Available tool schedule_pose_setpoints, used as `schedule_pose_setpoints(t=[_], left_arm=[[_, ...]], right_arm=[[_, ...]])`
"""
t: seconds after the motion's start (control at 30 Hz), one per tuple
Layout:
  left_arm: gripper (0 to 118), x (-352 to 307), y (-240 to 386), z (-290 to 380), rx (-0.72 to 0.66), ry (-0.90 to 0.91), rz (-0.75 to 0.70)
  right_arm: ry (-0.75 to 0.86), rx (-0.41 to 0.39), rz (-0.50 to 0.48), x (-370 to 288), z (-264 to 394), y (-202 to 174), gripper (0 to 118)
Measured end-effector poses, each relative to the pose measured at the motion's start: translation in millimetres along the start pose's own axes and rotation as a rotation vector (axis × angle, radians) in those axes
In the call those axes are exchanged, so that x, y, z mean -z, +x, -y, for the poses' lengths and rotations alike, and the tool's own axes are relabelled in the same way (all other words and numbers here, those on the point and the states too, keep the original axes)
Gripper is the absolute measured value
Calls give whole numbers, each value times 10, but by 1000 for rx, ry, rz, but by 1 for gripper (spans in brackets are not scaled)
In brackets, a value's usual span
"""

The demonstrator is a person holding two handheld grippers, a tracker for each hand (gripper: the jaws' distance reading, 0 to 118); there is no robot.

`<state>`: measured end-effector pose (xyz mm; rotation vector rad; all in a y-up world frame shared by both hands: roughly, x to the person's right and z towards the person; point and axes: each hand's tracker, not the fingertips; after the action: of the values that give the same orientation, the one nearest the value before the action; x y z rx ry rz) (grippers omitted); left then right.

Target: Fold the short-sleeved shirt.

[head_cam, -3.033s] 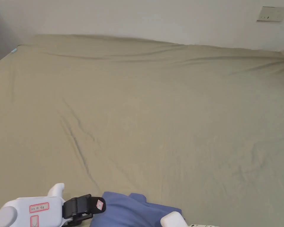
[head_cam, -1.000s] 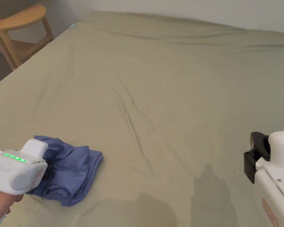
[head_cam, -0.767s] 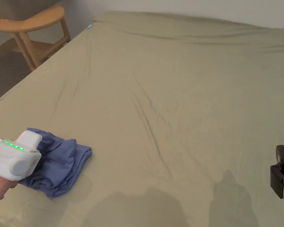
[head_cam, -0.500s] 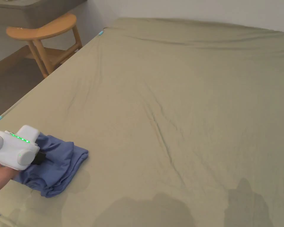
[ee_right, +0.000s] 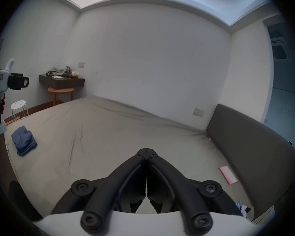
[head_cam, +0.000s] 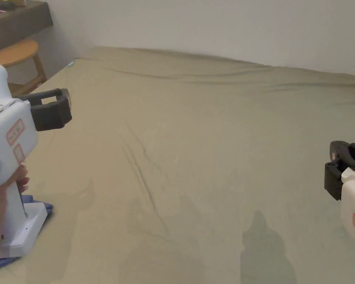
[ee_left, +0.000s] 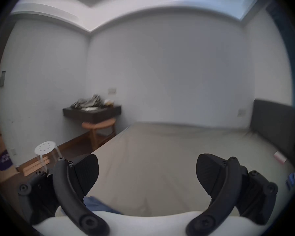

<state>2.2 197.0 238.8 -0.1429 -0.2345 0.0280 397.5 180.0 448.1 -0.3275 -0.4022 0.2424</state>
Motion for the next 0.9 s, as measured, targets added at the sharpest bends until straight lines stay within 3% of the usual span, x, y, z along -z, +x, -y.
schedule_pose_setpoints(t=[0.1,0.2,0.3,0.33,0.37,0.5,0.9], left_arm=[[110,-367,592,-167,-10,106,89],[90,-635,1082,-211,16,148,122],[41,-800,1456,-152,42,175,171],[15,-851,1578,-130,51,172,209],[2,-887,1677,-109,66,160,239],[0,-1011,2041,62,180,186,263],[0,-1056,2253,543,219,108,272]], right_arm=[[57,12,26,-175,-130,155,2],[89,17,44,-309,-164,240,2],[112,26,59,-425,-127,279,2],[115,29,61,-454,-99,280,2],[116,29,63,-477,-73,279,2],[122,30,69,-566,88,268,2],[105,48,105,-664,421,272,2]])
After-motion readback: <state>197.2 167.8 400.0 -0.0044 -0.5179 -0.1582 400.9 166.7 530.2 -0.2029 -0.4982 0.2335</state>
